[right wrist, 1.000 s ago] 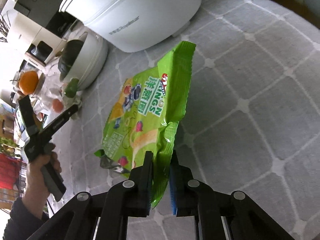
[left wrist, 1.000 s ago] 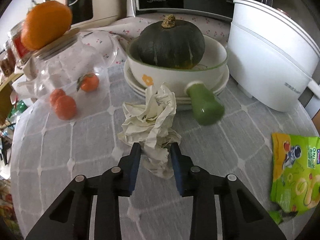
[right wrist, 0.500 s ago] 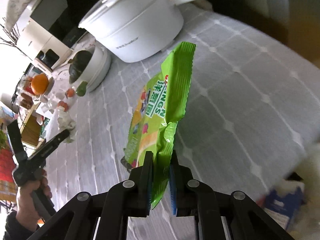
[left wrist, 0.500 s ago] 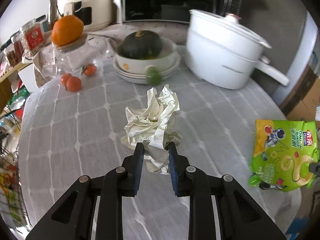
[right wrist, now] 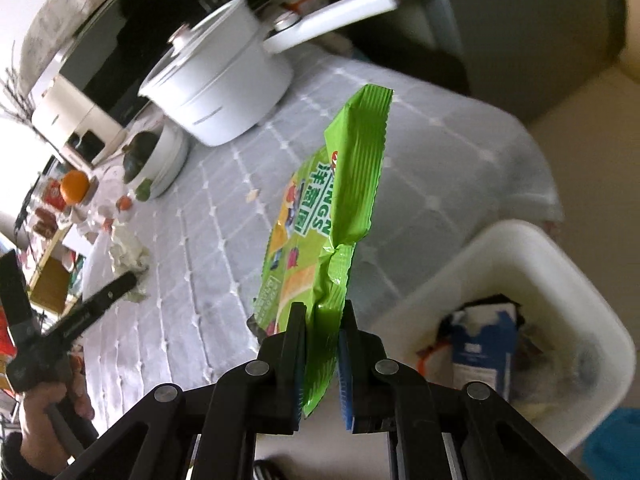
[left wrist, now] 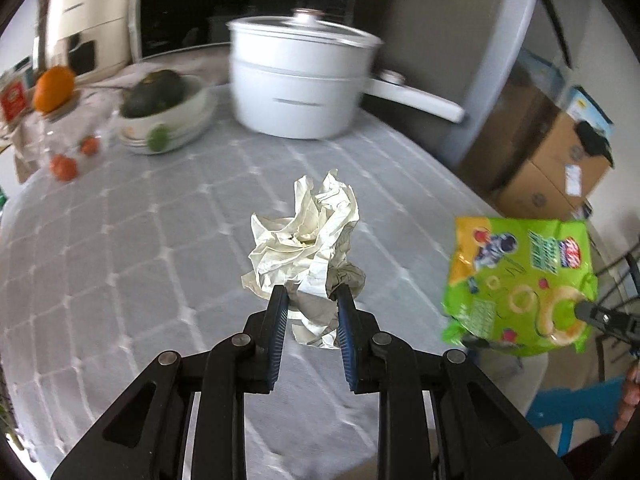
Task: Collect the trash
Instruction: 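Carry the crumpled paper and green packet over the white bin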
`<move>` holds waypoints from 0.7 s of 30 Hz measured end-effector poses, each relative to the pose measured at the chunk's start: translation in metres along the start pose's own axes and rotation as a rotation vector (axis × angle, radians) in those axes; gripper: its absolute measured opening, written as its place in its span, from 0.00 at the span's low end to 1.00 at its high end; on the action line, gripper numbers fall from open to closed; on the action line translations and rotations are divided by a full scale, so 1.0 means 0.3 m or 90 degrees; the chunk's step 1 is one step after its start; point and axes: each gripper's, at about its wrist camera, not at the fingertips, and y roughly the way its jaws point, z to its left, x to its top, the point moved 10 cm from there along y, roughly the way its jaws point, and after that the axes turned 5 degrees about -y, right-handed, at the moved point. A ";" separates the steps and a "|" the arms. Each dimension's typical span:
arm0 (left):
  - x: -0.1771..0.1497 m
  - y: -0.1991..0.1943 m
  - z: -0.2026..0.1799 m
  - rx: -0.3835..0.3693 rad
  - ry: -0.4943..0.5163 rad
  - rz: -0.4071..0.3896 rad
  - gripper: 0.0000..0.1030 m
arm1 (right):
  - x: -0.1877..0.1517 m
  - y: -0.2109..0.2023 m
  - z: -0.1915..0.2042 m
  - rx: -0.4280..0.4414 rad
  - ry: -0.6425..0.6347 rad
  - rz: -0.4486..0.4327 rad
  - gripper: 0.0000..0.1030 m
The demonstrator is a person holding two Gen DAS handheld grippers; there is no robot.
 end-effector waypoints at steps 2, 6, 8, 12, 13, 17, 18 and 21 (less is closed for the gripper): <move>-0.023 -0.004 -0.071 -0.020 0.012 0.004 0.25 | -0.007 -0.026 -0.035 -0.005 0.012 -0.008 0.12; -0.061 -0.005 -0.195 -0.055 0.035 0.015 0.25 | -0.025 -0.081 -0.119 -0.014 0.036 -0.023 0.12; -0.077 -0.006 -0.254 -0.071 0.048 0.018 0.25 | -0.033 -0.101 -0.151 -0.022 0.044 -0.027 0.12; -0.105 0.002 -0.358 -0.094 0.079 0.026 0.25 | -0.048 -0.137 -0.218 -0.037 0.056 -0.032 0.12; -0.117 0.007 -0.389 -0.100 0.089 0.031 0.25 | -0.053 -0.145 -0.236 -0.040 0.058 -0.033 0.12; -0.148 0.021 -0.456 -0.114 0.111 0.044 0.25 | -0.066 -0.178 -0.302 -0.062 0.065 -0.036 0.12; -0.154 0.026 -0.472 -0.117 0.116 0.047 0.25 | -0.070 -0.185 -0.320 -0.065 0.067 -0.036 0.12; -0.172 0.043 -0.511 -0.124 0.129 0.055 0.25 | -0.083 -0.204 -0.374 -0.071 0.083 -0.035 0.12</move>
